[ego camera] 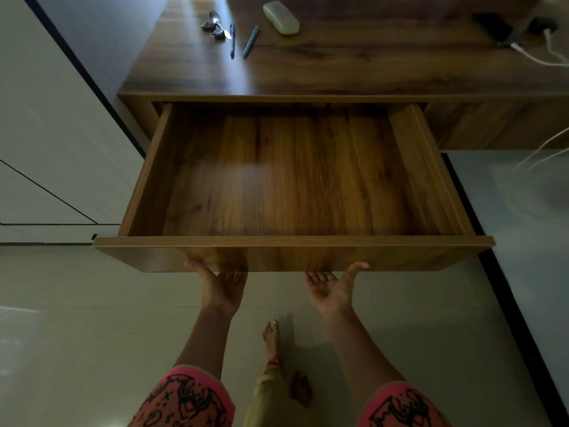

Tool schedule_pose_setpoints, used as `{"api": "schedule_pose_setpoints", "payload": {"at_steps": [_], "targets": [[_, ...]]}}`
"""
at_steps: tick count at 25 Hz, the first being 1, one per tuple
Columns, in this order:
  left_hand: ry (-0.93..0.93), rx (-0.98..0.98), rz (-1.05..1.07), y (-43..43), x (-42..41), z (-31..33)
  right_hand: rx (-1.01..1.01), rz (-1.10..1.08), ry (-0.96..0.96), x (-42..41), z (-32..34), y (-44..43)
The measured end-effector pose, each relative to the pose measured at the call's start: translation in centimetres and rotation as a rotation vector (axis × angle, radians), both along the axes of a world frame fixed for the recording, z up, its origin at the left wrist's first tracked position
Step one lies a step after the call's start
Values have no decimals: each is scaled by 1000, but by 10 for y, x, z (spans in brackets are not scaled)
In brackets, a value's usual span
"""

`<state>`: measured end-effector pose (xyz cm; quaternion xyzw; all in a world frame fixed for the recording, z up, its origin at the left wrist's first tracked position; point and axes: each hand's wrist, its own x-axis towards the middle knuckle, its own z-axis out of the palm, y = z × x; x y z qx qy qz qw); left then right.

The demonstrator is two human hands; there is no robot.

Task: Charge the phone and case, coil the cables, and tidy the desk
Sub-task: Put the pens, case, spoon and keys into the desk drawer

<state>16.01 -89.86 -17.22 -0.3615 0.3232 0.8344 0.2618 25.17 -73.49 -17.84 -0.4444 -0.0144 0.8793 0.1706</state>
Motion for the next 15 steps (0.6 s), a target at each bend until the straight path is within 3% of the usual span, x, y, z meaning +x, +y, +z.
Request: {"api": "schedule_pose_setpoints", "payload": {"at_steps": [4, 7, 9, 12, 15], "targets": [[-42, -63, -37, -4, 1, 0, 48, 98, -69, 7, 3, 3], [-147, -306, -114, 0, 12, 24, 136, 317, -271, 15, 15, 7], [-157, -318, -185, 9, 25, 52, 226, 501, -370, 20, 36, 4], [3, -195, -271, 29, 40, 96, 366, 658, -308, 17, 82, -7], [207, -131, -256, 52, 29, 135, 525, 648, -126, -2, 133, -10]]}}
